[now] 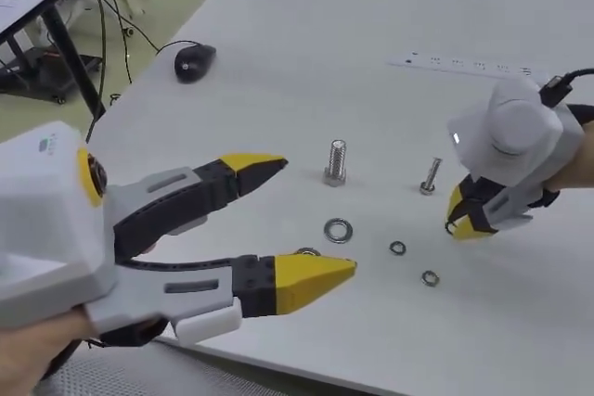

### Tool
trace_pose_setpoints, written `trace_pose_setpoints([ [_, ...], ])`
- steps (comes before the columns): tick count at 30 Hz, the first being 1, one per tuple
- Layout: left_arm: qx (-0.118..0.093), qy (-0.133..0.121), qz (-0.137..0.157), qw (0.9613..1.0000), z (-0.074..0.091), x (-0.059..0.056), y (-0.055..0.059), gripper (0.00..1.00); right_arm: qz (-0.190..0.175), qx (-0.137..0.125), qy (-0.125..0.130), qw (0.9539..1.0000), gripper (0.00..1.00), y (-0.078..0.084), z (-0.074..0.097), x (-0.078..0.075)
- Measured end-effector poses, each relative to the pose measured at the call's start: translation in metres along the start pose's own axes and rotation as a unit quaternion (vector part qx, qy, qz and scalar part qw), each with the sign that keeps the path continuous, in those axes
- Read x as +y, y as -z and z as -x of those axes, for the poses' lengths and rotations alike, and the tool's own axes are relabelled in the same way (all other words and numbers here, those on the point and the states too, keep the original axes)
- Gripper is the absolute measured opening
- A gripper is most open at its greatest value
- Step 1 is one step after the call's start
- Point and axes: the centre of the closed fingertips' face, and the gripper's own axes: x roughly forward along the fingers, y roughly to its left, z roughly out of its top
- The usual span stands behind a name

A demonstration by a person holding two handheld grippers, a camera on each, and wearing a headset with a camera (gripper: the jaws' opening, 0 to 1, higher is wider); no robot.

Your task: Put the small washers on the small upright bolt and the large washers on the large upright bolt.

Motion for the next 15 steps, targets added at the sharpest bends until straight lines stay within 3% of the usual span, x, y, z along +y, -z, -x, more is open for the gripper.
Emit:
trace_pose_setpoints([
  [9, 0.000, 0.007, 0.002, 1.0000, -0.002, -0.001, 0.001, 0.66, -0.010, -0.002, 0.028, 0.9996, 0.12, -0.002, 0.020, -0.025],
  [15, -0.001, 0.006, 0.004, 1.0000, -0.001, 0.002, 0.001, 0.65, -0.012, -0.002, 0.042, 0.9990, 0.12, -0.003, 0.019, -0.050],
])
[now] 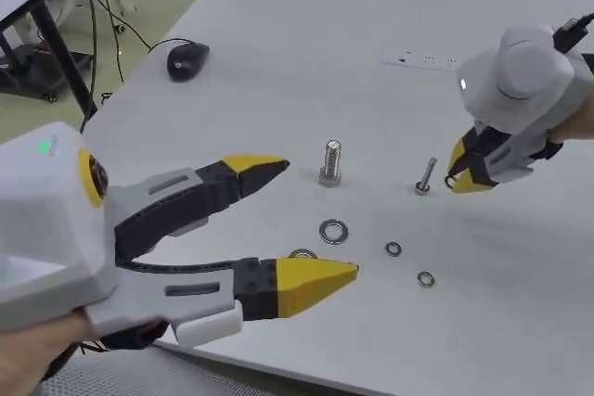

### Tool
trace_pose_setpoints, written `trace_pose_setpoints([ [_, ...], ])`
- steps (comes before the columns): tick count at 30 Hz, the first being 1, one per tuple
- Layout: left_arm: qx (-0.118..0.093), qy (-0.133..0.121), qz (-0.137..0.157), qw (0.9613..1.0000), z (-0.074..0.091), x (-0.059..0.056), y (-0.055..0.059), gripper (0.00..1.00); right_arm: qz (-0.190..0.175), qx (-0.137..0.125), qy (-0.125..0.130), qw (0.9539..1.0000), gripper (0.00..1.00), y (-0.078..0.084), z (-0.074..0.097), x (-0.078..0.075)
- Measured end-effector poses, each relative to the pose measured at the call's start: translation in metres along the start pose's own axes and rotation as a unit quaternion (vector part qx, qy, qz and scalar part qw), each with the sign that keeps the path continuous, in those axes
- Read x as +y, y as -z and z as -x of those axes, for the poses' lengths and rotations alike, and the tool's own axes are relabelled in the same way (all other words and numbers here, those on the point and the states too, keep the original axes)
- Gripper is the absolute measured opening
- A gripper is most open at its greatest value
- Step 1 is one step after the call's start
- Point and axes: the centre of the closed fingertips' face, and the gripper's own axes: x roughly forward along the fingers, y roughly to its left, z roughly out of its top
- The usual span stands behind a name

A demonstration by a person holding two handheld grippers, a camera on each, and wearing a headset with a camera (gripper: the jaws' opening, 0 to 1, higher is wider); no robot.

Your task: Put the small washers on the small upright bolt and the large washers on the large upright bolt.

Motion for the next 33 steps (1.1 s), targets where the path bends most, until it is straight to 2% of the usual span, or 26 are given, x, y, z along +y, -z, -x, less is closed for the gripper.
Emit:
trace_pose_setpoints([
  [8, -0.001, -0.005, 0.000, 1.0000, 0.002, 0.005, -0.001, 0.65, 0.002, -0.001, 0.013, 0.9999, 0.12, -0.009, 0.004, -0.019],
  [14, -0.001, -0.009, 0.004, 1.0000, 0.002, 0.008, 0.000, 0.65, 0.003, 0.005, 0.012, 0.9999, 0.12, -0.011, 0.001, -0.027],
  [23, -0.001, -0.011, 0.007, 0.9999, 0.000, 0.011, 0.001, 0.65, 0.004, 0.014, 0.003, 0.9999, 0.12, -0.006, -0.007, -0.034],
  [33, 0.000, -0.016, 0.009, 0.9998, 0.000, 0.014, 0.002, 0.65, 0.006, 0.016, -0.003, 0.9999, 0.12, -0.005, -0.013, -0.033],
])
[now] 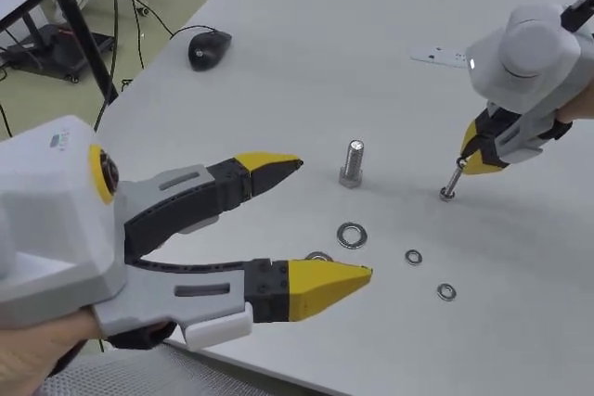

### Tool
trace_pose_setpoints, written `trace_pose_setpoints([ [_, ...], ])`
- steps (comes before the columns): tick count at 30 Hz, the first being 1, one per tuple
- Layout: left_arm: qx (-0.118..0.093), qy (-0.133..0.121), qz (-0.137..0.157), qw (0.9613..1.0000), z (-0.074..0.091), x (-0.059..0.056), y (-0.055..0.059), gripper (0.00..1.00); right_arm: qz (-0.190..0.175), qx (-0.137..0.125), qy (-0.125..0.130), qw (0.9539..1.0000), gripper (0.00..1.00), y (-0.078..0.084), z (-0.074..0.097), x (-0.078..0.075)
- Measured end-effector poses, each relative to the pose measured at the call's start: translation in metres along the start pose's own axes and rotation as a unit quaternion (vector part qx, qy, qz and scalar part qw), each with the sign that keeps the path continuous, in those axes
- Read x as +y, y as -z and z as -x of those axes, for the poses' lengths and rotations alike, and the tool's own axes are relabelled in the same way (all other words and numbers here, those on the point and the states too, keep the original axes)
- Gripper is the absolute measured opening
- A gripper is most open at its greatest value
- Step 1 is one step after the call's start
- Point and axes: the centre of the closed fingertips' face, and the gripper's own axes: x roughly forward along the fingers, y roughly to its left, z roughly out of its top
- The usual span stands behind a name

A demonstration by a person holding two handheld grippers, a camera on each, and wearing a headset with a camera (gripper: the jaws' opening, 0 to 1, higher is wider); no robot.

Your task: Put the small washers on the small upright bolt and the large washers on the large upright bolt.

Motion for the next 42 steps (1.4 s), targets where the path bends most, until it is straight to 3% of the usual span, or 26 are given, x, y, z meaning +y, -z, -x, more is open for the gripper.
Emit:
trace_pose_setpoints([
  [19, 0.006, 0.000, -0.002, 1.0000, 0.000, 0.001, -0.002, 0.64, 0.005, 0.006, -0.014, 0.9999, 0.12, 0.007, -0.026, 0.006],
  [34, 0.014, -0.003, -0.001, 0.9999, 0.000, 0.001, 0.000, 0.63, 0.006, -0.004, -0.017, 0.9998, 0.13, 0.011, -0.052, 0.008],
  [42, 0.018, -0.004, -0.001, 0.9998, -0.001, 0.001, 0.001, 0.63, 0.007, -0.019, -0.015, 0.9997, 0.16, 0.009, -0.051, 0.008],
])
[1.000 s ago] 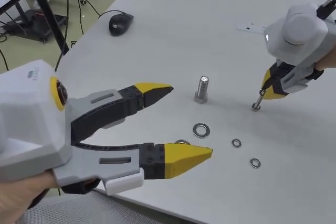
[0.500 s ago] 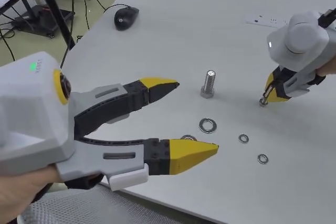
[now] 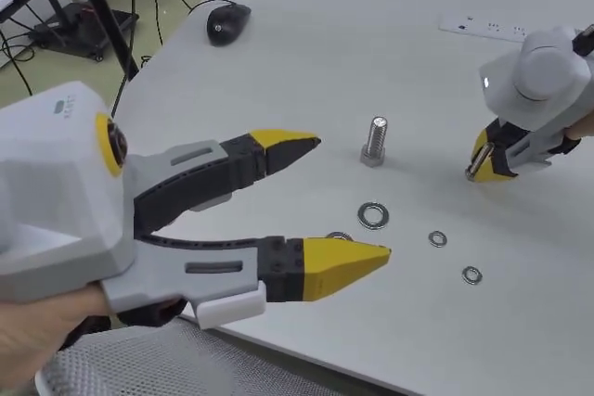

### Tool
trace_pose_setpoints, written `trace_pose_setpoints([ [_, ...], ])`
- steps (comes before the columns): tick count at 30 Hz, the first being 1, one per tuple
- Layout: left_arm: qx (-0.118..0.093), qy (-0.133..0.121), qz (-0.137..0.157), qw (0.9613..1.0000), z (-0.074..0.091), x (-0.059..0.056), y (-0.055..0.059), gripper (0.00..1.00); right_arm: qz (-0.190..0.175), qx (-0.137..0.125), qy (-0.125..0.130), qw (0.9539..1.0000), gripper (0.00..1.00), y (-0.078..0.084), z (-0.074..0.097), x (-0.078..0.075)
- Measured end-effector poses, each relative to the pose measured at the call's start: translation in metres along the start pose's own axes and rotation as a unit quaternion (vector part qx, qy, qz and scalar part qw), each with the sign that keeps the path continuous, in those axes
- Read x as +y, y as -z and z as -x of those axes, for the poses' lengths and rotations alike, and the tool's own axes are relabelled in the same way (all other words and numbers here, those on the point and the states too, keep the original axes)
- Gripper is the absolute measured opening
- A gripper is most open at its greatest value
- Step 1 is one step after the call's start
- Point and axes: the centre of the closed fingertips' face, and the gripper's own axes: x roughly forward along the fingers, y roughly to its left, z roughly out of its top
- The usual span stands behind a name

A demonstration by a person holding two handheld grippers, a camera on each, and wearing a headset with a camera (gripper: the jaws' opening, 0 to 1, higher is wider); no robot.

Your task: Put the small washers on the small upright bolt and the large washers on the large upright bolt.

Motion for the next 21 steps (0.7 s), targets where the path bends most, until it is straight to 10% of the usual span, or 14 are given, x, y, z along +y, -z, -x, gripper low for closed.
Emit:
trace_pose_setpoints([
  [12, -0.001, 0.007, -0.012, 0.9999, 0.002, -0.007, -0.003, 0.63, -0.020, -0.007, 0.022, 0.9995, 0.17, 0.005, 0.034, 0.012],
  [21, -0.007, 0.024, -0.027, 0.9993, 0.002, -0.021, -0.010, 0.63, -0.041, -0.010, 0.026, 0.9988, 0.18, 0.010, 0.049, 0.053],
])
